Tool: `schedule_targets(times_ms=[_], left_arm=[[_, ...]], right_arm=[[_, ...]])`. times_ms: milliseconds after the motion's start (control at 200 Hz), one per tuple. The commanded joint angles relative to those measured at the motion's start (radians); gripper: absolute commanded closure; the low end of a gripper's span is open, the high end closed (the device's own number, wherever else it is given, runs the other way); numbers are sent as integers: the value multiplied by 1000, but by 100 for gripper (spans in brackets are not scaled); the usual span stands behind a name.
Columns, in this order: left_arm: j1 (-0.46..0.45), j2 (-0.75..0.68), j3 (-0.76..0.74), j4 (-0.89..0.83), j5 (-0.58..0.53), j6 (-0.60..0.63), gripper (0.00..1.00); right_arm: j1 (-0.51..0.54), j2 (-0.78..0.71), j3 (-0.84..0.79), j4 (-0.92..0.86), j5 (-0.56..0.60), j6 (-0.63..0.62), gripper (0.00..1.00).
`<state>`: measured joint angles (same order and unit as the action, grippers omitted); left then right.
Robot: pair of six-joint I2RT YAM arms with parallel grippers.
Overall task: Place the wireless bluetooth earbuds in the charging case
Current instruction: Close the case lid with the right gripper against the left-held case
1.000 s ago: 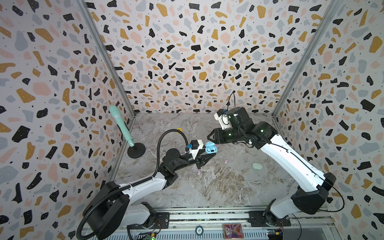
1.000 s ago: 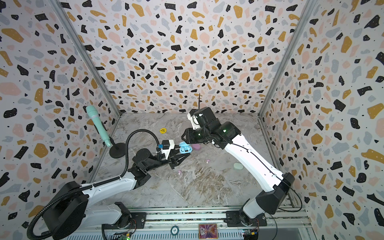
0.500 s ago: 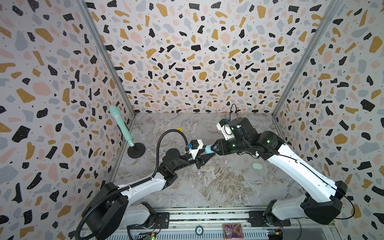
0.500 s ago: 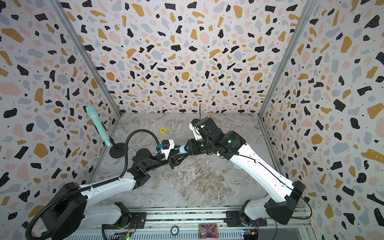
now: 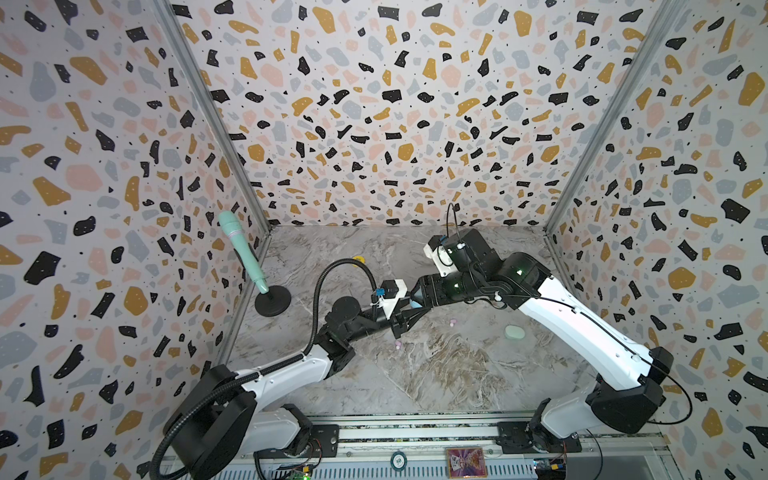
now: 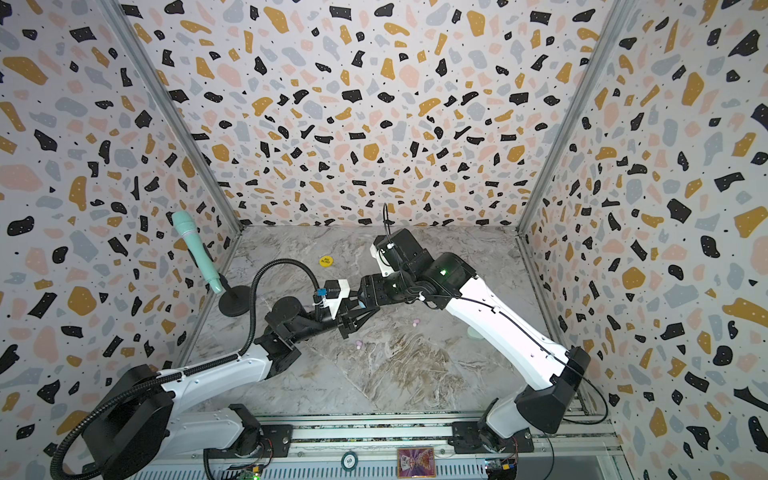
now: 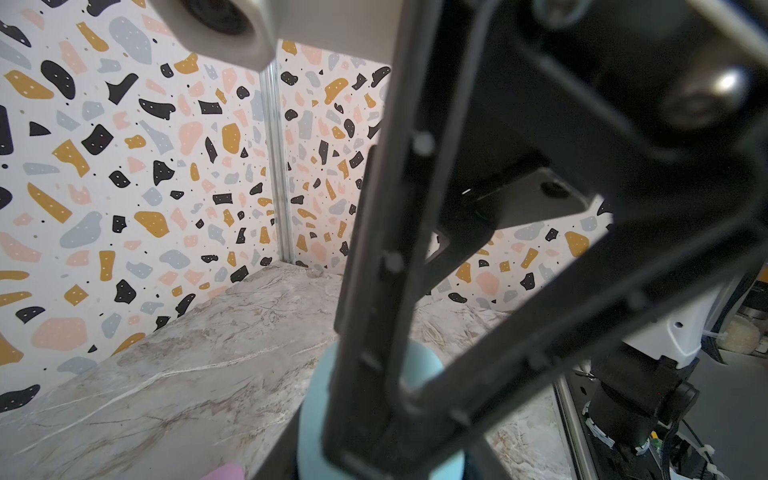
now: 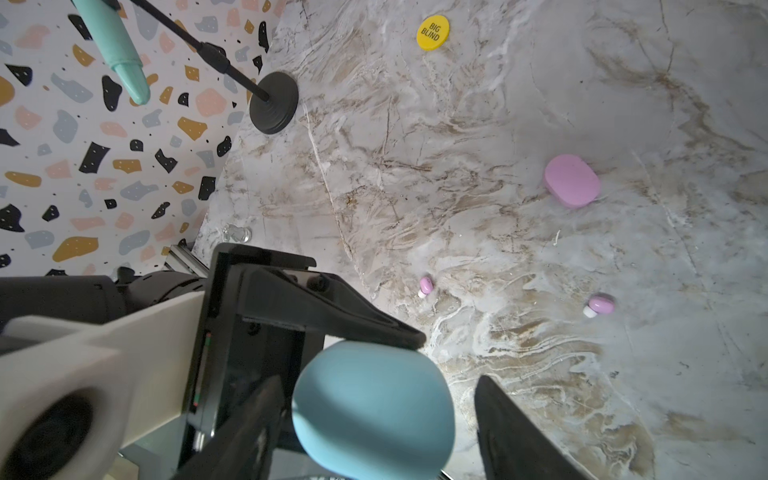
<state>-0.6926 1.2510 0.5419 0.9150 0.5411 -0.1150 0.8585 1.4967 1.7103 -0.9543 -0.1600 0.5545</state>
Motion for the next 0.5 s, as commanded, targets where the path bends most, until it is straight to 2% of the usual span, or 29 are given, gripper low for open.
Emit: schedule_targets(times_ms=[0, 215, 416, 456, 491], left_arm=[[-5, -17, 33, 71, 8, 14, 85], [-5, -23, 33, 64, 5, 16, 85], [-5, -25, 34, 55, 5, 15, 83], [-5, -27, 35, 47, 1, 15, 80], [-5, -30, 35, 37, -7, 13, 74]], right_arm=[[13, 11, 38, -56, -1, -31, 26], [20, 36, 51, -88, 8, -42, 27], [20, 18, 51, -62, 26, -28, 48], [20, 16, 48, -61, 27, -28, 49], [19, 12, 45, -59, 31, -28, 50]])
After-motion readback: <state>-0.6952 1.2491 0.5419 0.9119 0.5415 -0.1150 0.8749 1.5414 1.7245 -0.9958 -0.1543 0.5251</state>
